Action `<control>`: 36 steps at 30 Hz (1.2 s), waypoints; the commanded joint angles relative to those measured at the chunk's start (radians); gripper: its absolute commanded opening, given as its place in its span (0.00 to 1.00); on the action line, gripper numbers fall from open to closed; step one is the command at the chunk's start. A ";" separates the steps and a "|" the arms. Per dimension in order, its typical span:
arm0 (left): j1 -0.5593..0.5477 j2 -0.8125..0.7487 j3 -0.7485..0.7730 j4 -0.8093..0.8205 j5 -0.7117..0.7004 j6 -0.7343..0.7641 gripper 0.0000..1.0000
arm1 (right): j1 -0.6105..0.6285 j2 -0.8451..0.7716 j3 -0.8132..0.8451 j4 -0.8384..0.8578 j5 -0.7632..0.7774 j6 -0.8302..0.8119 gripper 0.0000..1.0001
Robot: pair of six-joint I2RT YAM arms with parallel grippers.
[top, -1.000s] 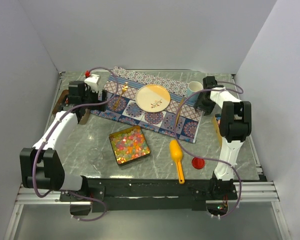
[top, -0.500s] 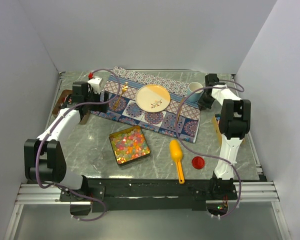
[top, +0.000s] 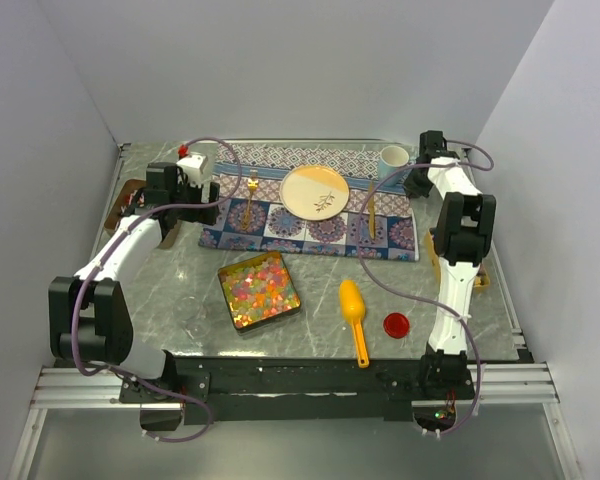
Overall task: Pack the candies
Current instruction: Move the distractor to the center of the board, then move the storage box to the center of the board.
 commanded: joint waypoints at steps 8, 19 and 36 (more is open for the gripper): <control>-0.005 -0.041 0.053 -0.071 0.059 0.054 0.97 | -0.040 -0.107 0.022 0.154 -0.100 -0.032 0.55; -0.194 0.068 0.039 -0.221 0.284 0.266 0.97 | -0.002 -0.481 -0.309 0.127 -0.202 -0.061 0.62; -0.336 0.310 0.094 -0.212 0.246 0.278 0.07 | 0.011 -0.916 -0.742 0.177 -0.243 -0.150 0.63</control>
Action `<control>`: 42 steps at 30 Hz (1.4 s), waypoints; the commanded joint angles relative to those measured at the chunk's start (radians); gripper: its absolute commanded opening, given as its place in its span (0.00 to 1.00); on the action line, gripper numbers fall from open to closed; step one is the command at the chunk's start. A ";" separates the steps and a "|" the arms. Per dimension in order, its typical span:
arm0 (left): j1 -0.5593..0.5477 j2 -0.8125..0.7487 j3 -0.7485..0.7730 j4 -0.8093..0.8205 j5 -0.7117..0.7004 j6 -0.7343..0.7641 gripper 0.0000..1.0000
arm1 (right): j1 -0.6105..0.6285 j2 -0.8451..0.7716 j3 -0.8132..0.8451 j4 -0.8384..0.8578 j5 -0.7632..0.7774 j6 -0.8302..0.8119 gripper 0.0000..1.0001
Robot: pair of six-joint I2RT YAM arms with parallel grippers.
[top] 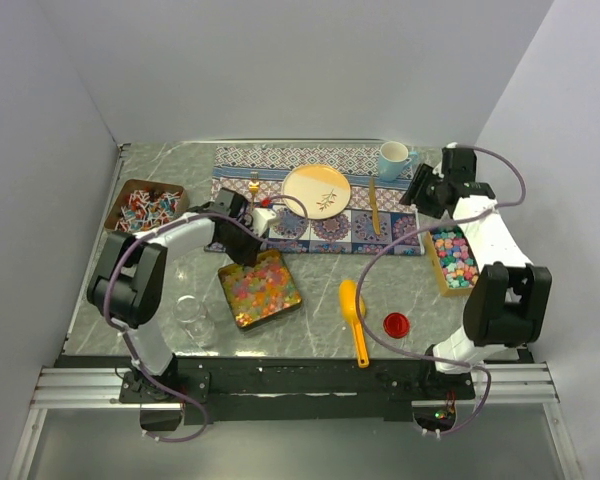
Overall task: Pack the candies
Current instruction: Move the storage box to the center of the board.
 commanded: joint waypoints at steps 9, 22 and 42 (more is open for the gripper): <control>-0.159 0.189 0.287 -0.008 0.103 0.077 0.02 | -0.074 -0.165 -0.093 0.023 -0.004 -0.075 0.62; -0.319 0.194 0.303 0.032 -0.020 0.322 0.04 | -0.121 -0.188 -0.142 0.033 -0.018 -0.063 0.62; -0.226 -0.078 0.445 -0.112 -0.098 0.141 0.93 | -0.124 -0.187 -0.157 0.052 -0.049 -0.074 0.63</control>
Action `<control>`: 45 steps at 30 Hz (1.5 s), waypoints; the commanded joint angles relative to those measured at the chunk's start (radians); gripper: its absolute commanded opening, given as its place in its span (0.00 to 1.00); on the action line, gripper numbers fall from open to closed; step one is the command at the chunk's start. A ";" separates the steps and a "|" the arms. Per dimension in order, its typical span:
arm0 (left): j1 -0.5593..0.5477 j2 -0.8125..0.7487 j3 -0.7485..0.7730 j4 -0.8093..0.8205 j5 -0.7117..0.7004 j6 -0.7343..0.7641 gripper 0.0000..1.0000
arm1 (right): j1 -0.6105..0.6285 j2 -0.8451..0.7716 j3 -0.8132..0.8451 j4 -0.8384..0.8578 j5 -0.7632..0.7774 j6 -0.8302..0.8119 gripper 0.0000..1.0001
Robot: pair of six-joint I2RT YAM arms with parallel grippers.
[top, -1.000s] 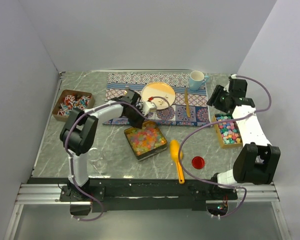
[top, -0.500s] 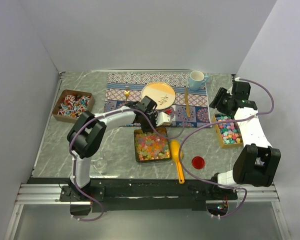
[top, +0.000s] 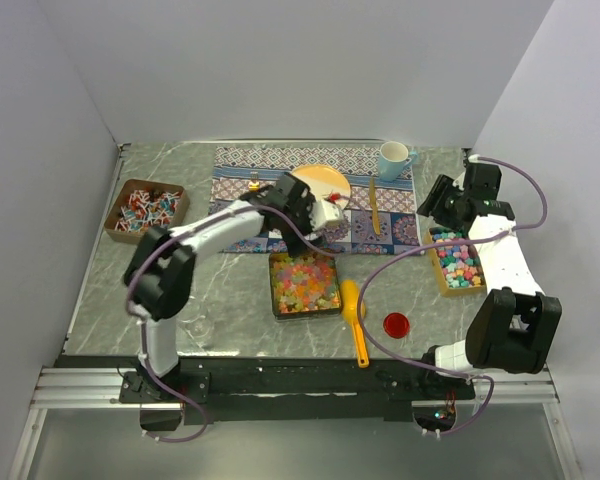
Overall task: Pack the candies
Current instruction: Move the storage box to the center of the board, then pick up the packing bottle from the center of the board.
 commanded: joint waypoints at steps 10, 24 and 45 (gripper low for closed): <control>0.638 -0.470 0.086 -0.880 0.151 0.382 0.89 | -0.007 -0.036 -0.052 0.042 -0.065 -0.018 0.62; 0.655 -0.765 -0.463 -0.682 0.066 0.505 0.87 | 0.018 0.065 0.074 0.029 -0.096 -0.044 0.62; 0.525 -0.716 -0.431 -0.628 0.244 0.356 0.01 | 0.026 0.001 -0.052 0.047 -0.082 -0.058 0.62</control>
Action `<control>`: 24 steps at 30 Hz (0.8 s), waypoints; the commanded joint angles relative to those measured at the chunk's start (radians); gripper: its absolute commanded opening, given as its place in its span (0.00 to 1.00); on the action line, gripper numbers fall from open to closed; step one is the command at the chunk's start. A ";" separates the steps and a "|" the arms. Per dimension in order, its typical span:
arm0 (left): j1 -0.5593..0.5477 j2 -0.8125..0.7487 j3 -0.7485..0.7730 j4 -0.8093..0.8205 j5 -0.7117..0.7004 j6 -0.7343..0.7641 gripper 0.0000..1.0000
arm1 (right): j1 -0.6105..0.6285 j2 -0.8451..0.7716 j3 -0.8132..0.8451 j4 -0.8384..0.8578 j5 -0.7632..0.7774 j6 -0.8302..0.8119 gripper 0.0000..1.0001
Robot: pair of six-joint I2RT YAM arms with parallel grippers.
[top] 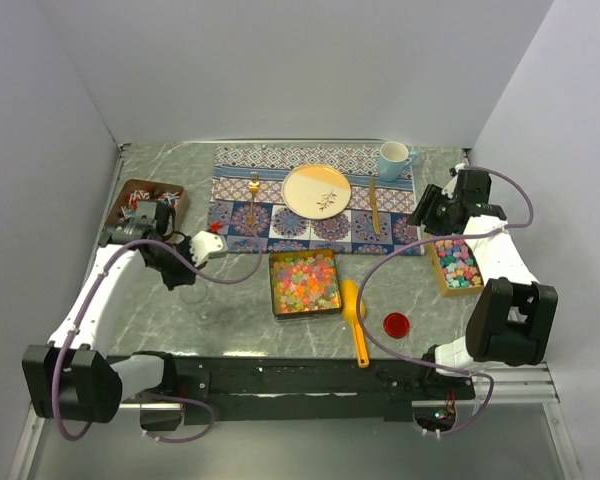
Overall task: Pack the candies
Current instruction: Pick up the packing bottle from the center of the board, then place the packing bottle at the center of the board.
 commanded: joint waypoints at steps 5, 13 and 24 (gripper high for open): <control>-0.252 0.027 0.021 0.080 0.075 -0.167 0.01 | 0.006 -0.034 0.025 0.021 -0.005 -0.041 0.62; -0.333 0.049 0.033 0.093 0.025 -0.252 0.17 | 0.189 -0.139 -0.009 -0.084 -0.021 -0.203 0.61; -0.338 0.010 0.140 0.156 0.021 -0.384 0.90 | 0.516 -0.270 -0.125 -0.282 -0.011 -0.127 0.63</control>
